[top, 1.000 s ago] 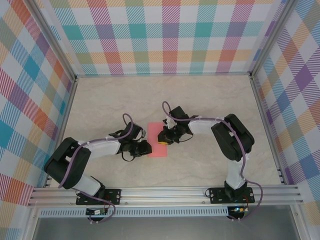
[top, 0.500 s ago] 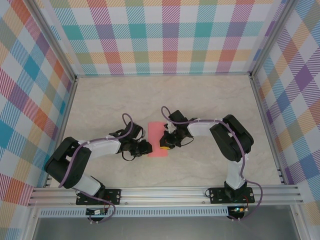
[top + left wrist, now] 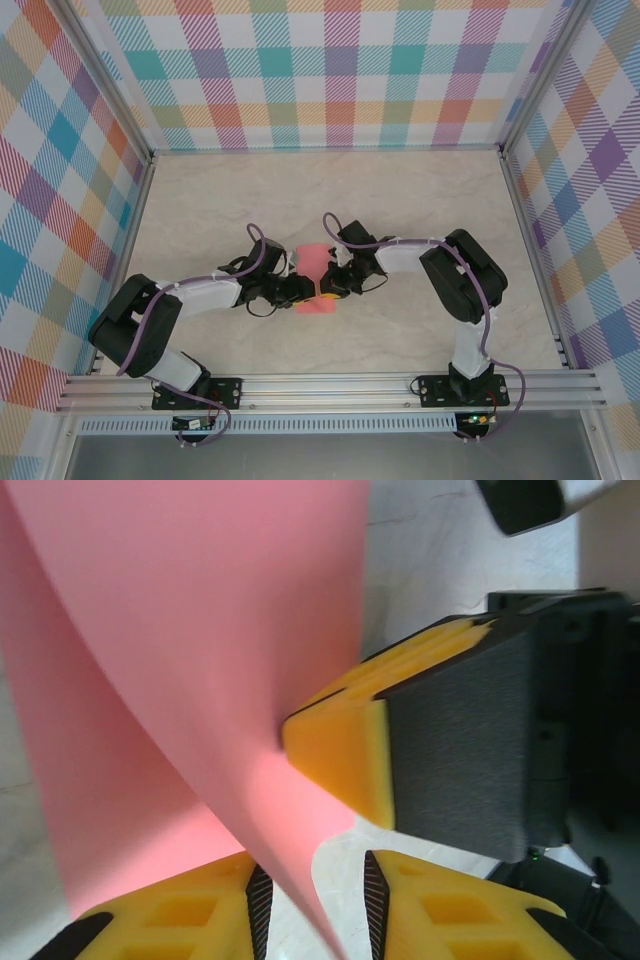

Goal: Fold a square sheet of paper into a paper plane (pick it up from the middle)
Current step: Fold the triangle a second time at the center of the table.

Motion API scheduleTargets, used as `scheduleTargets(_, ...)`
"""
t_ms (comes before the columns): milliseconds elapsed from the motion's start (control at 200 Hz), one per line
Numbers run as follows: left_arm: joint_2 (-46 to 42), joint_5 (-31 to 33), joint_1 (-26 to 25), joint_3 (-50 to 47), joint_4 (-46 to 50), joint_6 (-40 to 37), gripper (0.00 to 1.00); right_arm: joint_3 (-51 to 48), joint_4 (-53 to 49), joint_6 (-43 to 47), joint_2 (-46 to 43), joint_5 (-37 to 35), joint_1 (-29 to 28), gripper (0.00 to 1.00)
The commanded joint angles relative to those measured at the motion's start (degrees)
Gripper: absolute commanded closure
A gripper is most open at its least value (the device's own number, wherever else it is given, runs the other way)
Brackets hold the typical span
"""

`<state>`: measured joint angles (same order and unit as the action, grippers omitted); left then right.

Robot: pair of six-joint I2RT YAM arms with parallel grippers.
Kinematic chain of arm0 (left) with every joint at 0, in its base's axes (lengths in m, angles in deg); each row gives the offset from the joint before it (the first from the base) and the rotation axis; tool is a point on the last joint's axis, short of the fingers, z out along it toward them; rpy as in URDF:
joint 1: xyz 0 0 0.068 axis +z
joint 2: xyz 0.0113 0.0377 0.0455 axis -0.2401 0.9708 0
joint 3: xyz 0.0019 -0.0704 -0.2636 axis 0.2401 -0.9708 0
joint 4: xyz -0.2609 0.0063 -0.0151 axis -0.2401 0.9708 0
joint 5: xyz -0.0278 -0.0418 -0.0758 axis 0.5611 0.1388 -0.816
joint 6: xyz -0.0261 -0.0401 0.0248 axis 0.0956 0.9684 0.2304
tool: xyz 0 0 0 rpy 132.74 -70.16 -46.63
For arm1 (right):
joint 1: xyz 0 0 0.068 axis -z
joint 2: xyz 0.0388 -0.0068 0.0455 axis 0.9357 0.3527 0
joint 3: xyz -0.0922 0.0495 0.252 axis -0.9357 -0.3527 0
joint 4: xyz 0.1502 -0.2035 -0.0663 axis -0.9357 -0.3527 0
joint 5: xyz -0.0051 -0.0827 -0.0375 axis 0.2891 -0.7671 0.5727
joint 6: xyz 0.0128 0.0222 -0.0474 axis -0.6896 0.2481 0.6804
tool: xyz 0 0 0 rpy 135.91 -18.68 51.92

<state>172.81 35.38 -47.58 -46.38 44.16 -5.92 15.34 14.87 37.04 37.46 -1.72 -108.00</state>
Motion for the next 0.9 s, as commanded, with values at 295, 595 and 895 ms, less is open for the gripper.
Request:
scheduleTargets(295,0.3,1.7,-0.4,-0.6,-7.9,4.1,0.61,-1.5,1.6,-2.6,-1.5,-1.2,0.3,0.85)
scheduleTargets(595,1.5,2.3,-0.4,-0.5,-9.3,5.0,0.54,-4.0,0.6,-3.0,-7.2,-3.5,1.8,0.86)
scheduleTargets(895,3.5,2.1,-0.4,0.3,-10.3,5.3,0.52,-5.1,-0.5,-3.7,-7.0,-5.7,2.1,0.88)
